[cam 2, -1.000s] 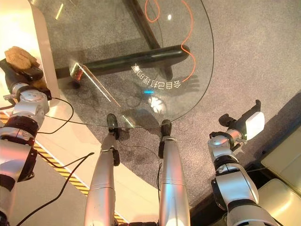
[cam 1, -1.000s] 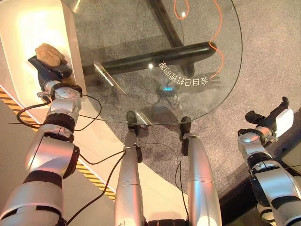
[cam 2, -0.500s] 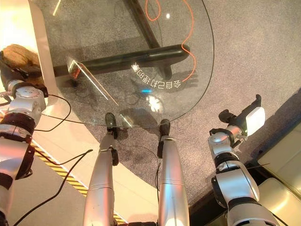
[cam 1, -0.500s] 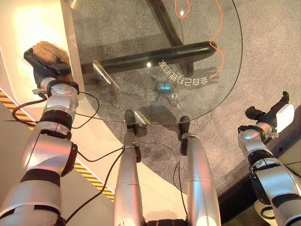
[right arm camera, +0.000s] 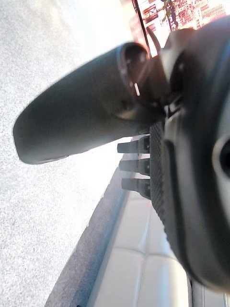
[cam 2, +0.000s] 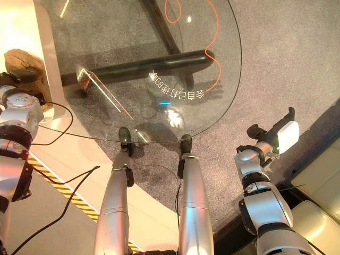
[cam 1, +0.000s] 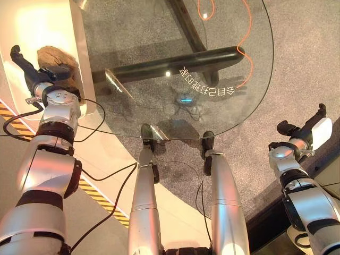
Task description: Wipe the table with a cloth and put it in the basket.
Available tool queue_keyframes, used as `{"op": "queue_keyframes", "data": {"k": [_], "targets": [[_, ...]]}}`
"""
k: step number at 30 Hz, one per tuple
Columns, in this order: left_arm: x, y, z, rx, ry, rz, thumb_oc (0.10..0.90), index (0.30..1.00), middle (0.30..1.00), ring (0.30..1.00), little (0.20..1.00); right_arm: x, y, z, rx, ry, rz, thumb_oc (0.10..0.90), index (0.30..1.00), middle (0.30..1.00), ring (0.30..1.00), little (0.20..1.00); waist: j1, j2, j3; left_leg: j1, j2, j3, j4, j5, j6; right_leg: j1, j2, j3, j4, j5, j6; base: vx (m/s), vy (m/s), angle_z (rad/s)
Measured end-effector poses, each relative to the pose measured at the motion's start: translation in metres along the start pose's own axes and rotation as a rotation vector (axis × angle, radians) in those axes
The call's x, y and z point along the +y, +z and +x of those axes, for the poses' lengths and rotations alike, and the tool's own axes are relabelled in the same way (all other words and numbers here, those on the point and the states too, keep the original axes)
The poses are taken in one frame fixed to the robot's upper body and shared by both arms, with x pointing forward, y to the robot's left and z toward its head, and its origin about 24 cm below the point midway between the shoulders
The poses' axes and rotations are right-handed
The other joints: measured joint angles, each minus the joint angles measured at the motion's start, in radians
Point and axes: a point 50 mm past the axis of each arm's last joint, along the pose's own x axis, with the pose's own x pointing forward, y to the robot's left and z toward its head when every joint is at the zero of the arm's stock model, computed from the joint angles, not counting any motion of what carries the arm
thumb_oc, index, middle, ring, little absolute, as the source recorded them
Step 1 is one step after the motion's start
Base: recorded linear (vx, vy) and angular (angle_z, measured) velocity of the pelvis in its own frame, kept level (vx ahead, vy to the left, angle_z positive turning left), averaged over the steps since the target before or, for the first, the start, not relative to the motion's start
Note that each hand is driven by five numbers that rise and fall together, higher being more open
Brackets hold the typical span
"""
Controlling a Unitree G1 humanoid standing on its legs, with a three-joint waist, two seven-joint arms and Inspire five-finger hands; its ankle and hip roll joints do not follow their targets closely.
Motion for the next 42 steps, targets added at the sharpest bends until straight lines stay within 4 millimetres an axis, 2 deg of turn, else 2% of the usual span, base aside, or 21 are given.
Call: {"op": "queue_keyframes", "data": {"k": [5, 11, 15, 20, 25, 27, 28, 29, 30, 31, 32, 33, 34, 35, 39, 41, 42], "targets": [[0.004, 0.002, 0.001, 0.004, 0.020, -0.142, 0.800, 0.900, 0.900, 0.900, 0.900, -0.001, -0.007, -0.002, 0.005, 0.004, -0.010, 0.800, 0.900, 0.900, 0.900, 0.900, 0.000, -0.001, 0.000, 0.041, 0.000, -0.002, -0.005, 0.001, 0.000, 0.042, 0.000, -0.002, -0.004, 0.001, 0.000, 0.00, -0.006, 0.00], [0.007, 0.002, -0.001, -0.056, 0.016, -0.212, 0.800, 0.900, 0.900, 0.900, 0.900, -0.005, -0.027, -0.008, 0.034, 0.010, -0.045, 0.800, 0.900, 0.900, 0.900, 0.900, 0.003, -0.002, -0.001, 0.131, 0.002, -0.003, -0.054, 0.012, 0.004, 0.128, 0.001, -0.008, -0.039, 0.007, 0.003, -0.03, -0.038, 0.01], [0.009, 0.002, -0.001, -0.065, 0.010, -0.242, 0.800, 0.900, 0.900, 0.900, 0.900, -0.009, -0.047, -0.015, 0.069, 0.015, -0.082, 0.800, 0.900, 0.900, 0.900, 0.900, 0.003, -0.002, -0.001, 0.220, 0.004, -0.003, -0.091, 0.016, 0.008, 0.232, 0.000, -0.020, -0.096, 0.018, 0.014, -0.04, -0.041, 0.02], [0.016, -0.007, 0.002, -0.060, 0.001, -0.216, 0.800, 0.900, 0.900, 0.900, 0.900, -0.013, -0.062, -0.020, 0.103, 0.021, -0.105, 0.800, 0.900, 0.900, 0.900, 0.900, 0.005, -0.002, -0.001, 0.338, 0.005, -0.001, -0.147, 0.032, 0.006, 0.358, -0.001, -0.030, -0.157, 0.031, 0.024, -0.01, -0.043, 0.02], [0.028, -0.014, 0.006, -0.066, -0.048, -0.222, 0.800, 0.900, 0.900, 0.900, 0.900, -0.017, -0.088, -0.031, 0.159, 0.076, -0.155, 0.800, 0.900, 0.900, 0.900, 0.900, 0.032, 0.006, -0.009, 0.496, 0.013, 0.005, -0.230, 0.045, 0.015, 0.520, 0.001, -0.045, -0.248, 0.042, 0.033, 0.06, -0.053, 0.02], [0.034, -0.027, 0.004, -0.064, -0.089, -0.205, 0.800, 0.900, 0.900, 0.900, 0.900, -0.025, -0.105, -0.037, 0.205, 0.093, -0.183, 0.800, 0.900, 0.900, 0.900, 0.900, 0.044, 0.021, -0.051, 0.527, 0.016, 0.006, -0.274, 0.035, 0.018, 0.556, 0.002, -0.053, -0.294, 0.047, 0.042, 0.08, -0.026, 0.03], [0.038, -0.037, 0.002, -0.051, -0.117, -0.210, 0.800, 0.900, 0.900, 0.900, 0.900, -0.028, -0.112, -0.039, 0.231, 0.109, -0.185, 0.800, 0.900, 0.900, 0.900, 0.900, 0.046, 0.027, -0.052, 0.568, 0.017, 0.008, -0.300, 0.038, 0.023, 0.600, 0.004, -0.055, -0.323, 0.069, 0.043, 0.10, -0.017, -0.04], [0.044, -0.060, -0.001, -0.013, -0.149, -0.167, 0.800, 0.900, 0.900, 0.900, 0.900, -0.030, -0.124, -0.044, 0.275, 0.150, -0.205, 0.800, 0.900, 0.900, 0.900, 0.900, 0.046, 0.030, -0.056, 0.625, 0.015, 0.014, -0.313, 0.048, 0.028, 0.671, 0.002, -0.058, -0.367, 0.077, 0.053, 0.12, -0.027, 0.00], [0.048, -0.087, -0.010, 0.035, -0.189, -0.106, 0.800, 0.900, 0.900, 0.900, 0.900, -0.037, -0.141, -0.052, 0.317, 0.187, -0.246, 0.800, 0.900, 0.900, 0.900, 0.900, 0.049, 0.036, -0.096, 0.663, 0.013, 0.021, -0.335, 0.042, 0.035, 0.723, -0.001, -0.061, -0.415, 0.080, 0.061, 0.14, -0.041, 0.01], [0.052, -0.115, -0.022, 0.086, -0.231, -0.042, 0.800, 0.900, 0.900, 0.900, 0.900, -0.046, -0.160, -0.062, 0.367, 0.224, -0.296, 0.800, 0.900, 0.900, 0.900, 0.900, 0.058, 0.039, -0.168, 0.669, 0.009, 0.028, -0.356, 0.035, 0.045, 0.738, -0.004, -0.063, -0.458, 0.089, 0.069, 0.15, -0.050, 0.07], [0.058, -0.141, -0.034, 0.146, -0.267, 0.011, 0.800, 0.900, 0.900, 0.900, 0.900, -0.056, -0.178, -0.072, 0.429, 0.271, -0.337, 0.800, 0.900, 0.900, 0.900, 0.900, 0.064, 0.040, -0.205, 0.703, 0.002, 0.029, -0.370, 0.040, 0.046, 0.798, -0.008, -0.072, -0.520, 0.110, 0.078, 0.13, -0.040, 0.11], [0.061, -0.153, -0.041, 0.175, -0.288, 0.037, 0.800, 0.900, 0.900, 0.900, 0.900, -0.060, -0.185, -0.076, 0.462, 0.297, -0.352, 0.800, 0.900, 0.900, 0.900, 0.900, 0.064, 0.040, -0.210, 0.729, -0.002, 0.029, -0.375, 0.039, 0.048, 0.843, -0.011, -0.082, -0.556, 0.120, 0.084, 0.12, -0.039, 0.20], [0.066, -0.172, -0.052, 0.222, -0.322, 0.074, 0.800, 0.900, 0.900, 0.900, 0.900, -0.066, -0.198, -0.085, 0.516, 0.338, -0.378, 0.800, 0.900, 0.900, 0.900, 0.900, 0.064, 0.036, -0.224, 0.776, -0.008, 0.029, -0.398, 0.037, 0.050, 0.910, -0.016, -0.092, -0.613, 0.133, 0.091, 0.11, -0.025, 0.23], [0.076, -0.198, -0.068, 0.293, -0.366, 0.133, 0.800, 0.900, 0.900, 0.900, 0.900, -0.073, -0.213, -0.098, 0.581, 0.389, -0.409, 0.800, 0.900, 0.900, 0.900, 0.900, 0.068, 0.027, -0.272, 0.800, -0.015, 0.027, -0.417, 0.031, 0.054, 0.956, -0.020, -0.104, -0.667, 0.142, 0.095, 0.15, -0.029, 0.19], [0.106, -0.251, -0.105, 0.480, -0.429, 0.256, 0.800, 0.900, 0.900, 0.900, 0.900, -0.078, -0.236, -0.130, 0.718, 0.510, -0.450, 0.800, 0.900, 0.900, 0.900, 0.900, 0.085, -0.016, -0.352, 0.864, -0.031, 0.027, -0.417, 0.002, 0.053, 1.082, -0.027, -0.115, -0.793, 0.179, 0.103, 0.13, -0.018, 0.06], [0.134, -0.288, -0.142, 0.647, -0.480, 0.354, 0.800, 0.900, 0.900, 0.900, 0.900, -0.079, -0.248, -0.152, 0.783, 0.602, -0.484, 0.800, 0.900, 0.900, 0.900, 0.900, 0.086, -0.042, -0.429, 0.891, -0.032, 0.028, -0.418, -0.018, 0.049, 1.127, -0.027, -0.122, -0.828, 0.180, 0.102, 0.12, -0.008, 0.02], [0.134, -0.288, -0.142, 0.647, -0.480, 0.354, 0.800, 0.900, 0.900, 0.900, 0.900, -0.079, -0.248, -0.152, 0.783, 0.602, -0.484, 0.800, 0.900, 0.900, 0.900, 0.900, 0.086, -0.042, -0.429, 0.891, -0.032, 0.028, -0.418, -0.018, 0.049, 1.127, -0.027, -0.122, -0.828, 0.180, 0.102, 0.09, -0.005, 0.00]]}}
